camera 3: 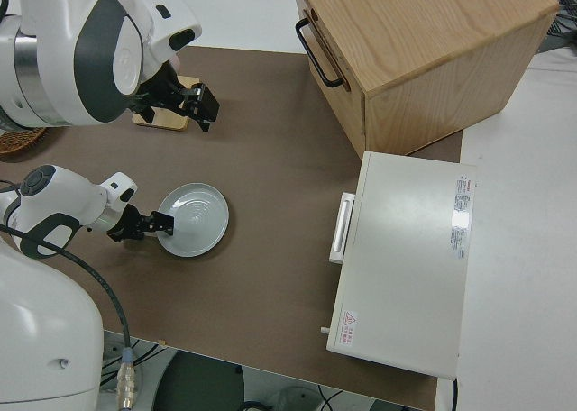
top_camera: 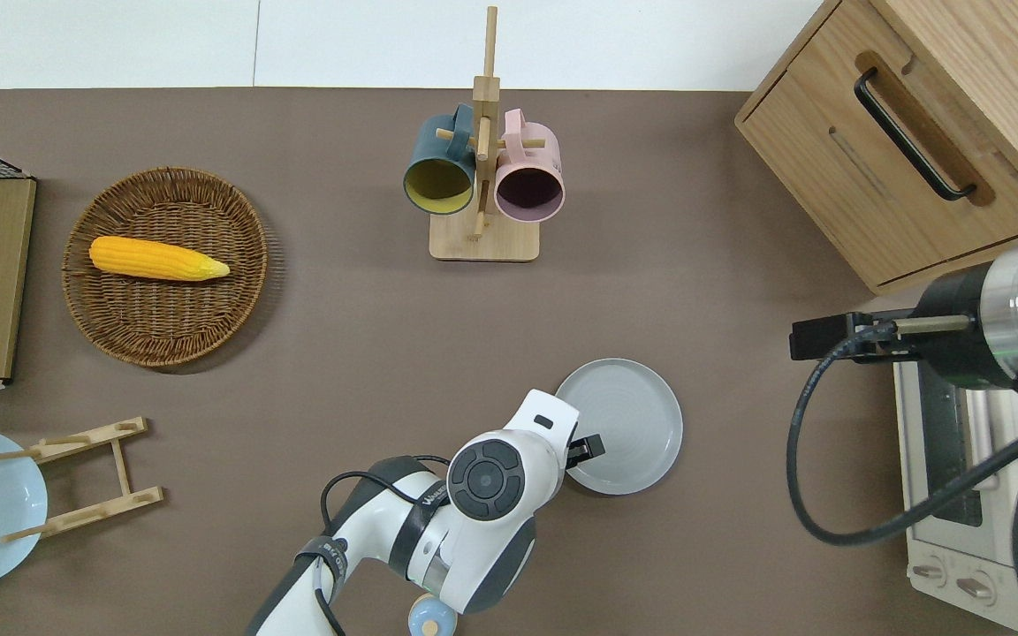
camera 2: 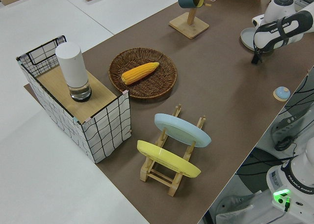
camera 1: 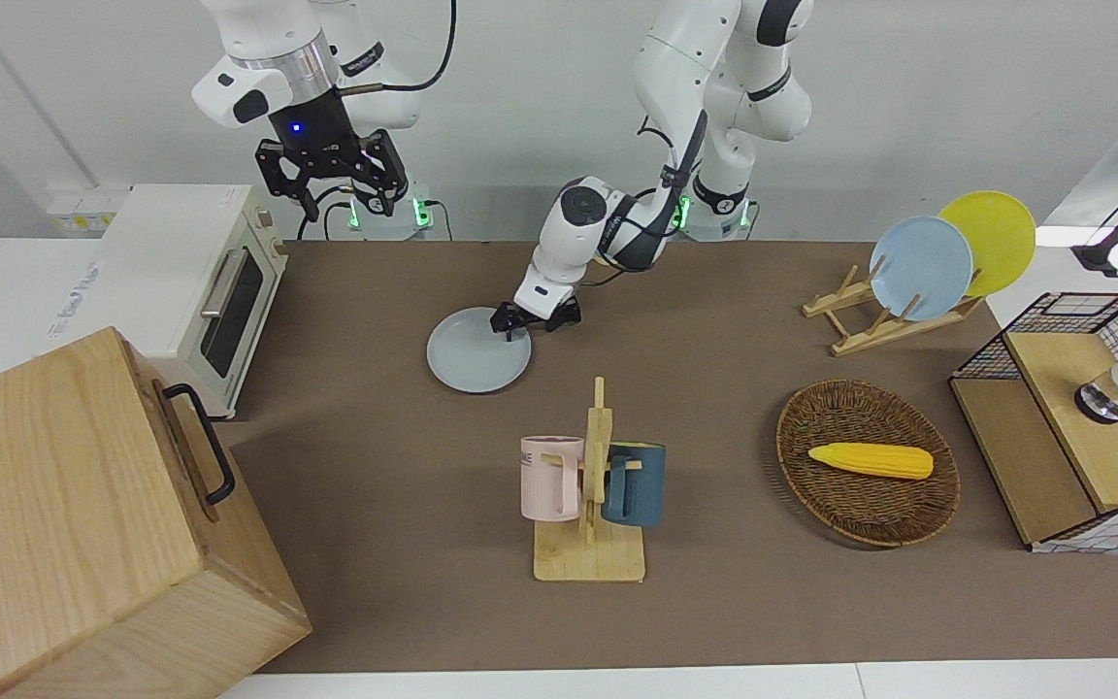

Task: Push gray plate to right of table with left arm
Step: 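Push the gray plate with the left gripper toward the toaster oven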

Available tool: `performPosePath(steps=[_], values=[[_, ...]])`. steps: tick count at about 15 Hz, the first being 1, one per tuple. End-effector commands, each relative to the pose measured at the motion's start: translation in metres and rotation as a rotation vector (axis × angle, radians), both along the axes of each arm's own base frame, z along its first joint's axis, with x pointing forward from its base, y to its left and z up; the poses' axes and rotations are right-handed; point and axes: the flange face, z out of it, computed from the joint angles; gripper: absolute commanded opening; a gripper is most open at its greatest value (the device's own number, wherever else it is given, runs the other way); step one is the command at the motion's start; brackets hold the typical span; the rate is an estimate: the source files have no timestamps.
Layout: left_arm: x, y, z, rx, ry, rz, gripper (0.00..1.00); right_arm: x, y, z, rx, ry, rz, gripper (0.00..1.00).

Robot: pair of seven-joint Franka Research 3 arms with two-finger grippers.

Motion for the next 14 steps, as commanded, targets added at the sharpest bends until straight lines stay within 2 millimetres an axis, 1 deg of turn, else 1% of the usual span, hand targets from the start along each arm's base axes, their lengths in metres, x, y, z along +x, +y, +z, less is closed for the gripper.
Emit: performPosePath(steps=[1,3,4,7,9,10,12,14], values=[[0.003,0.013,0.027,0.038,0.022,-0.011,0.99,0.001,0.000,0.003,0.018,0.000,-0.002,0.996],[0.007,0.021,0.045,0.042,0.027,-0.016,0.99,0.001,0.000,0.003,0.018,0.000,-0.002,0.996],[0.010,0.026,0.050,0.043,0.031,-0.011,0.99,0.001,0.000,0.003,0.018,0.000,-0.002,0.996],[0.009,0.030,0.065,0.046,0.033,-0.035,0.99,0.001,0.000,0.003,0.018,0.000,-0.002,0.996],[0.012,0.043,0.084,0.055,0.040,-0.075,0.99,0.001,0.000,0.003,0.018,0.000,-0.002,0.996],[0.012,0.051,0.099,0.055,0.038,-0.113,0.99,0.001,0.000,0.003,0.018,0.000,-0.002,0.996],[0.021,0.079,0.128,0.056,0.031,-0.161,0.99,0.001,0.000,0.003,0.018,0.000,-0.002,0.996],[0.027,0.103,0.152,0.052,0.018,-0.188,0.99,0.001,0.000,0.003,0.018,0.000,-0.002,0.996]])
